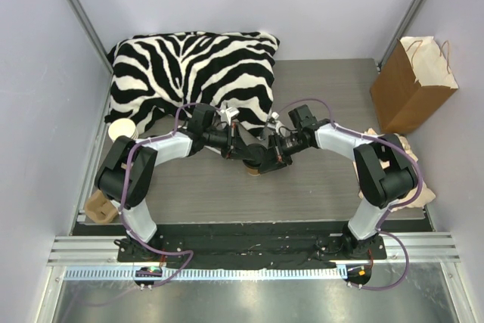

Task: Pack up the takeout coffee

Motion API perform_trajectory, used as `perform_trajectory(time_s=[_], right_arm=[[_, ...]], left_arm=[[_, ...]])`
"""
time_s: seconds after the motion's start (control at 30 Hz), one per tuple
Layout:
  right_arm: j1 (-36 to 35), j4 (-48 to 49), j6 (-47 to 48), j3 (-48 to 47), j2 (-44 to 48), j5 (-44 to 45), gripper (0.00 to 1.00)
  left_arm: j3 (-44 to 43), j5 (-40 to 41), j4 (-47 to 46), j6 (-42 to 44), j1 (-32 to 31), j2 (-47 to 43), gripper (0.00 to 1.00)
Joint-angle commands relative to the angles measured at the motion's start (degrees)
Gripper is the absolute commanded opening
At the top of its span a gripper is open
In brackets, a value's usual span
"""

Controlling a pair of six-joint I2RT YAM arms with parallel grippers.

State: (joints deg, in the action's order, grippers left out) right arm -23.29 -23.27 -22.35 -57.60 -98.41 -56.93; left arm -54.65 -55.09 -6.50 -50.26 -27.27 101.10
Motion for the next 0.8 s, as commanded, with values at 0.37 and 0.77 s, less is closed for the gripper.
perform_trajectory(time_s=[0.37,0.77], right_arm=[[0.6,3.0,-4.9,-10.9,7.1,0.2,0.01],[2.4,10.5,-9.1,-8.1,-4.1,4.8,0.01]], left_arm=[[0.9,4.6,4.9,4.1,-0.2,1.5,0.00],[1.3,4.6,4.7,4.4,-0.2,1.7,0.00]])
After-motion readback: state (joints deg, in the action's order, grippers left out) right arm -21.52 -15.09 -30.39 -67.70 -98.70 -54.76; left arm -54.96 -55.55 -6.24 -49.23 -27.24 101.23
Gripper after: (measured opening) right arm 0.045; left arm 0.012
